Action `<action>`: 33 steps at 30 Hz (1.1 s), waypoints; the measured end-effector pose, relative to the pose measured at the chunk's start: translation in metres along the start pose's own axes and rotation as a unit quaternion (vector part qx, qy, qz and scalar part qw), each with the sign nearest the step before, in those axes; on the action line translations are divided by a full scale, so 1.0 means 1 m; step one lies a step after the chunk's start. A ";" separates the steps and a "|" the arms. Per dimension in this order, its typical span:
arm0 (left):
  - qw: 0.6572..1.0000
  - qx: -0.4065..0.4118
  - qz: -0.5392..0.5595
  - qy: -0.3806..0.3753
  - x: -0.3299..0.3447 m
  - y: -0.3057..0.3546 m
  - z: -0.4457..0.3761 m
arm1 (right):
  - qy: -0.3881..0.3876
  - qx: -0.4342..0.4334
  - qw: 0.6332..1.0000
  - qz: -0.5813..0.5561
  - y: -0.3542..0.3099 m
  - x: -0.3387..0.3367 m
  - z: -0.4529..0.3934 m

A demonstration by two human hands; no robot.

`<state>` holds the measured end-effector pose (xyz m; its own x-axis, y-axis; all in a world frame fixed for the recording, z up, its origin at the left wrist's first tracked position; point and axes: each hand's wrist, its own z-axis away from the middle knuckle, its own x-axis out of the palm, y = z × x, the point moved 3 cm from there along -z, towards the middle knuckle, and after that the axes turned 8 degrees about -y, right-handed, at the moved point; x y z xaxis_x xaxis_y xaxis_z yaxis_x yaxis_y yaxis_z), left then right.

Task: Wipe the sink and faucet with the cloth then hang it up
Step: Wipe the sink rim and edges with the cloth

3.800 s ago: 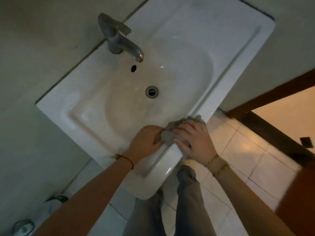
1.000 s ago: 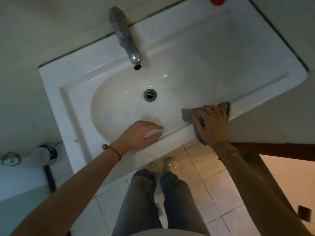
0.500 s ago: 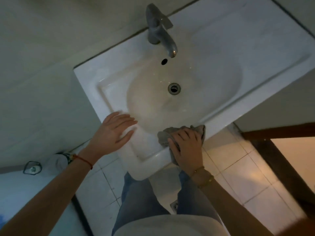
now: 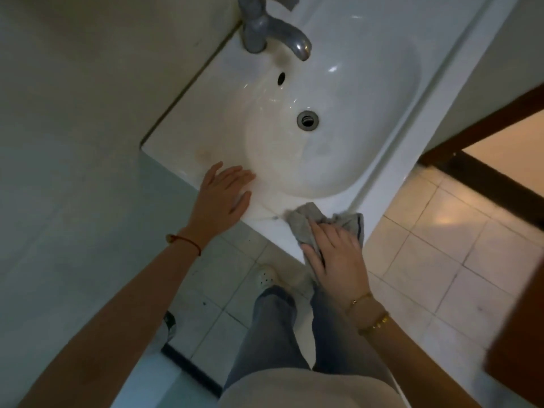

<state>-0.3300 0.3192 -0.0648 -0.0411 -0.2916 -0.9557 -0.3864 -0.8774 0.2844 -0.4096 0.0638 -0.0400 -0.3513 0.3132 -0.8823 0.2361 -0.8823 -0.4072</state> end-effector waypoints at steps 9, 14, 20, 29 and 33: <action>1.000 -0.003 0.014 -0.003 0.002 -0.005 -0.001 | 0.055 0.066 0.996 0.024 -0.059 0.025 -0.065; 1.000 -0.010 0.027 0.002 0.000 -0.004 -0.001 | 0.039 0.032 0.995 0.088 -0.028 0.019 -0.005; 1.000 -0.008 0.010 -0.010 0.002 -0.005 -0.002 | 0.033 0.016 0.998 0.051 -0.044 0.020 -0.055; 0.999 -0.007 0.011 0.031 -0.020 -0.024 -0.003 | 0.011 0.032 0.998 0.047 -0.025 0.017 -0.013; 0.999 -0.006 0.006 0.037 -0.040 -0.074 -0.005 | 0.054 0.094 0.993 0.039 -0.046 0.024 -0.040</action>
<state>-0.2954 0.3941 -0.0472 0.0235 -0.3298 -0.9438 -0.3747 -0.8781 0.2975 -0.3923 0.1257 -0.0518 -0.2367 0.2691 -0.9336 0.0823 -0.9519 -0.2953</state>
